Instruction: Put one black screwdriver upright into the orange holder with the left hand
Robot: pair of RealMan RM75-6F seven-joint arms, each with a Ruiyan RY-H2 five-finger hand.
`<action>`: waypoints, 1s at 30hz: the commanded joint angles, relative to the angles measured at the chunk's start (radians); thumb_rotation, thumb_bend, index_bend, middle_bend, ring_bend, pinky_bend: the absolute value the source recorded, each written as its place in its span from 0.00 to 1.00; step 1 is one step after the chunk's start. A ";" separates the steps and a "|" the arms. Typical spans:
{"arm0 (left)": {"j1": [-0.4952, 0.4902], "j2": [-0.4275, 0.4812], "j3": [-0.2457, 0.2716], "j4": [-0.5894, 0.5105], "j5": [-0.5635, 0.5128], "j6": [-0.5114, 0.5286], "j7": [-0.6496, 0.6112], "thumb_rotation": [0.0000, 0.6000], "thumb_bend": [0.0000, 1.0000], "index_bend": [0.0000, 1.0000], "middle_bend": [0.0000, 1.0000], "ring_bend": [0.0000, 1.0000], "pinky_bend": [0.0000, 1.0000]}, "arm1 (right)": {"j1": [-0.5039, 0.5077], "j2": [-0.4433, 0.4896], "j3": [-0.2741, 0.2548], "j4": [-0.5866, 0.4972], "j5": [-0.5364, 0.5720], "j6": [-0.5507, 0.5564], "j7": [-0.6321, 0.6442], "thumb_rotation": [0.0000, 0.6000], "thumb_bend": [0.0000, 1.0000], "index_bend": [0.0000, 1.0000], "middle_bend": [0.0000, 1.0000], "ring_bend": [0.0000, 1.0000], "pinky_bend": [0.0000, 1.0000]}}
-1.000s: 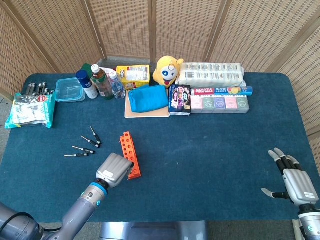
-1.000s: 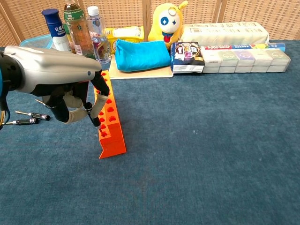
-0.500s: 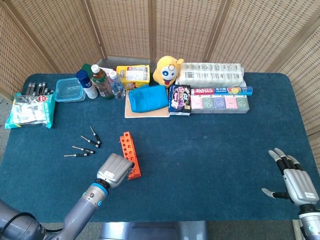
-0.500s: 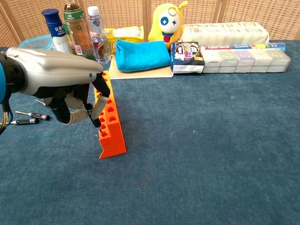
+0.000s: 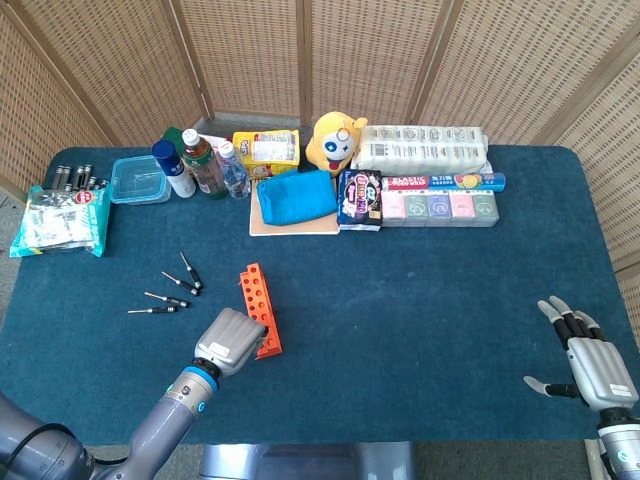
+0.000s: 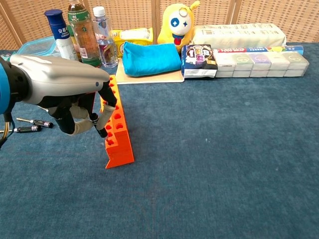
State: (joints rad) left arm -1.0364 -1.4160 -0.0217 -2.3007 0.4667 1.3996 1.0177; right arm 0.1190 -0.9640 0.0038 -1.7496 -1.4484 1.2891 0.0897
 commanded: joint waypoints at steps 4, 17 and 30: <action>-0.001 -0.002 -0.001 0.003 -0.002 0.002 0.001 1.00 0.46 0.56 1.00 1.00 1.00 | 0.000 0.001 0.000 0.000 0.001 -0.001 0.000 0.87 0.00 0.00 0.03 0.14 0.06; -0.002 -0.015 0.002 0.015 -0.011 0.000 0.005 1.00 0.46 0.56 1.00 1.00 1.00 | 0.001 0.003 0.000 -0.002 0.002 -0.003 0.000 0.88 0.00 0.00 0.02 0.14 0.06; -0.003 -0.017 -0.007 0.015 -0.012 -0.002 0.000 1.00 0.46 0.56 1.00 1.00 1.00 | 0.002 0.004 0.000 -0.002 0.003 -0.006 0.004 0.88 0.00 0.00 0.03 0.14 0.06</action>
State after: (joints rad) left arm -1.0395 -1.4337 -0.0280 -2.2852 0.4548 1.3973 1.0178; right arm 0.1213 -0.9601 0.0037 -1.7515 -1.4454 1.2828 0.0934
